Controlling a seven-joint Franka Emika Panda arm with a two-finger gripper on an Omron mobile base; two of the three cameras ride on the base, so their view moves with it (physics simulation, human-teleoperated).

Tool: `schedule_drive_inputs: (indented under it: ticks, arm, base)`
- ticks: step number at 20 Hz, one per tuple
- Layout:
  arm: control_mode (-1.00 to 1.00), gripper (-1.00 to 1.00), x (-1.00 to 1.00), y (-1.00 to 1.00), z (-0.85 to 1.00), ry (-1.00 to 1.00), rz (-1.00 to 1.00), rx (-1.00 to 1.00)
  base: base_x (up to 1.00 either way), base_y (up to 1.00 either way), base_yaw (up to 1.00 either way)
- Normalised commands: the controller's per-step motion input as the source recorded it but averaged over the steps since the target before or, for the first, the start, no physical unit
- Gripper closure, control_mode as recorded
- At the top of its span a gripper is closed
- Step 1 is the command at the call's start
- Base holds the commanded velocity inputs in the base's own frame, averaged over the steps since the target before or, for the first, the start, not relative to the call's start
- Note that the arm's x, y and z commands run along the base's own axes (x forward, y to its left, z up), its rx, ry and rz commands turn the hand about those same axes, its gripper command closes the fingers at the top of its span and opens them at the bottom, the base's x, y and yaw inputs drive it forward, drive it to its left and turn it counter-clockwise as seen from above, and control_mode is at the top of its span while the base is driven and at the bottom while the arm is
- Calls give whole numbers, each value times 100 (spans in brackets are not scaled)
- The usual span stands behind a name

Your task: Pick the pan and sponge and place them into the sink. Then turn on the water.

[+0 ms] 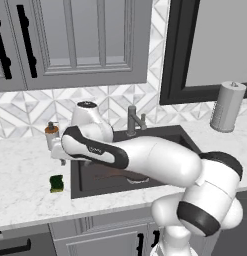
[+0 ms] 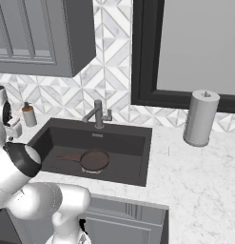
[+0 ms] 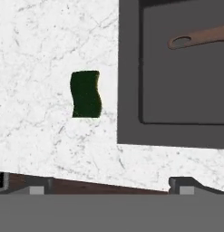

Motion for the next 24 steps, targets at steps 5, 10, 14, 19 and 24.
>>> schedule_drive_inputs:
  ticks: [5,10,14,19,24]
  arm:
    - [-100,-100,0,28,-34,-2,0,-16]
    - [-100,-100,14,25,-55,-2,2,-19]
    - [-100,-100,21,33,-40,0,3,-6]
    - [-100,-100,11,9,-24,0,2,0]
    - [-100,-100,9,0,-37,-2,1,0]
  base:
    - [0,0,0]
    - [0,0,0]
    - [0,0,0]
    - [0,0,0]
    - [0,0,0]
